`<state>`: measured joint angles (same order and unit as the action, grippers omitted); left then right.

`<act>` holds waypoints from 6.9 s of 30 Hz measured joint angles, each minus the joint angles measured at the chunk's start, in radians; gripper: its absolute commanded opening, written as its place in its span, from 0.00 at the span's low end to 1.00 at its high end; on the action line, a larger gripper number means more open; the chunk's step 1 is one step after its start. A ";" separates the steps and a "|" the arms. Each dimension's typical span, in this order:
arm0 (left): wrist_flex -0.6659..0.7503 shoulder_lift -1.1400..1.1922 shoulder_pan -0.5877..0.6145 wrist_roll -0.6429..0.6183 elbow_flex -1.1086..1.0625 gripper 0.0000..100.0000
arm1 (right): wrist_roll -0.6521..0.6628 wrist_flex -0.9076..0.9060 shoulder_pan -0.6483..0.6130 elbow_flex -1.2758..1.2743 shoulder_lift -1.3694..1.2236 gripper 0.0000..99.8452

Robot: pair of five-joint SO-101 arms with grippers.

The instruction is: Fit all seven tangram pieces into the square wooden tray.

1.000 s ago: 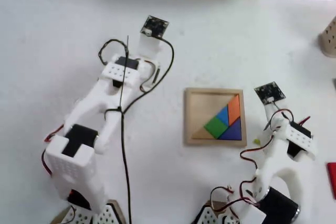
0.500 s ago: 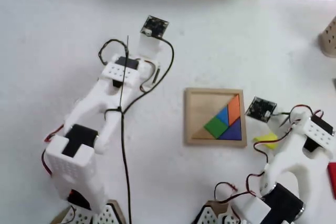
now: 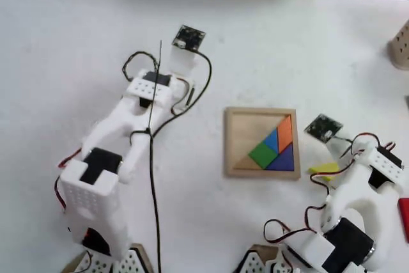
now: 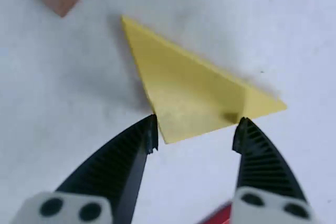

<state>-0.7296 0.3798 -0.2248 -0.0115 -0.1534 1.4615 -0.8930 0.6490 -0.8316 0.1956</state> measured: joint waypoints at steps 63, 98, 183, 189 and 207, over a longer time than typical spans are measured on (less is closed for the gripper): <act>0.020 0.014 0.029 0.000 0.000 0.02 | -0.072 -0.176 -0.054 -0.115 0.502 0.24; 0.020 0.014 0.028 0.000 0.000 0.02 | 0.744 -0.176 0.023 0.290 -0.262 0.24; 0.020 0.014 0.028 0.000 0.000 0.02 | 0.376 -0.364 0.112 0.287 -0.224 0.31; 0.020 0.014 0.028 0.000 0.000 0.02 | 0.382 -0.235 0.107 0.215 -0.216 0.31; 0.020 0.014 0.028 0.000 0.000 0.02 | 0.345 -0.123 0.083 0.187 -0.238 0.31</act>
<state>-0.7096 0.3936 -0.1972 -0.0115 -0.1534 1.8067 -1.0157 0.7319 -0.6444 -0.0422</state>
